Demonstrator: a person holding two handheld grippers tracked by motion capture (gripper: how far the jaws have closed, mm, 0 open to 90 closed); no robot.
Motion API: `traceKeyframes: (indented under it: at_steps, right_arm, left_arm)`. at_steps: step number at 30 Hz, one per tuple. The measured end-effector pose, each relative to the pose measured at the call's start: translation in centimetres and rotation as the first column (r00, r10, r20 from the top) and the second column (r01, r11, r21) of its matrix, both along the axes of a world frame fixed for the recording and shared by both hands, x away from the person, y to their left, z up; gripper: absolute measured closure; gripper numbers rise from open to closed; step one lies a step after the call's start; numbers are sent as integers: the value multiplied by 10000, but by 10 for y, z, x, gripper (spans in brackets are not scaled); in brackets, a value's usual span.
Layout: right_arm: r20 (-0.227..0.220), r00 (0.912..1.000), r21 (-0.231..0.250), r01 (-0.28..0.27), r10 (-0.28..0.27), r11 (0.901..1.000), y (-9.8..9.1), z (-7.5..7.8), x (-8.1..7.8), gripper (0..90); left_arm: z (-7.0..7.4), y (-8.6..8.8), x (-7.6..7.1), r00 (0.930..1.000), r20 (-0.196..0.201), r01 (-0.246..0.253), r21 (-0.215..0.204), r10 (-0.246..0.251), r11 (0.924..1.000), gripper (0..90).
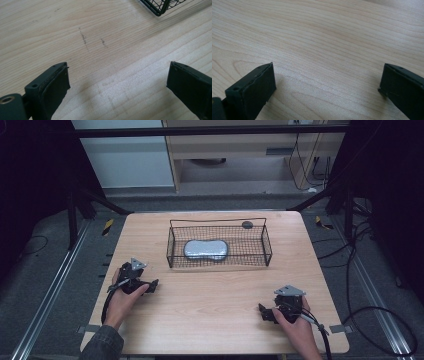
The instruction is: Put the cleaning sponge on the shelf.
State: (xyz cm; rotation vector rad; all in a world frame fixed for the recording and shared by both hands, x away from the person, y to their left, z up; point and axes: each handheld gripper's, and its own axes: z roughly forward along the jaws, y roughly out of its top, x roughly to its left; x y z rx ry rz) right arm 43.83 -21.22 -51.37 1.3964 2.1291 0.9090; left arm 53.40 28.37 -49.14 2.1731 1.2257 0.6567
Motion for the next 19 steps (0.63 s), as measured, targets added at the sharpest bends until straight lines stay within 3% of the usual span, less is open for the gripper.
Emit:
traceKeyframes:
  at_steps: [6,7,9,10,11,12,19]
  right_arm:
    - [-2,10000,2,3,-3,10000,0,0,0,4]
    - [-3,10000,3,4,-4,10000,0,0,0,3]
    - [4,10000,-5,-5,5,10000,0,0,0,3]
    - [2,10000,0,-5,5,10000,0,0,0,4]
    - [2,10000,0,-5,5,10000,0,0,0,4]
    - [7,10000,-4,-3,3,10000,0,0,0,3]
    - [1,10000,-1,-5,5,10000,0,0,0,3]
  left_arm:
    - [-9,0,4,9999,12,-100,-232,100,9997,24]
    - [-11,1,4,9997,53,-237,-554,240,9982,17]
    - [-13,2,4,9996,94,-262,-709,269,9971,13]
    - [-16,5,4,9994,81,-321,-1076,331,9937,8]
    - [-16,5,4,9994,81,-321,-1076,331,9937,6]
    - [-16,7,5,9991,-139,-419,-1301,405,9906,4]
    - [-16,7,5,9985,-161,-540,-1270,523,9904,0]
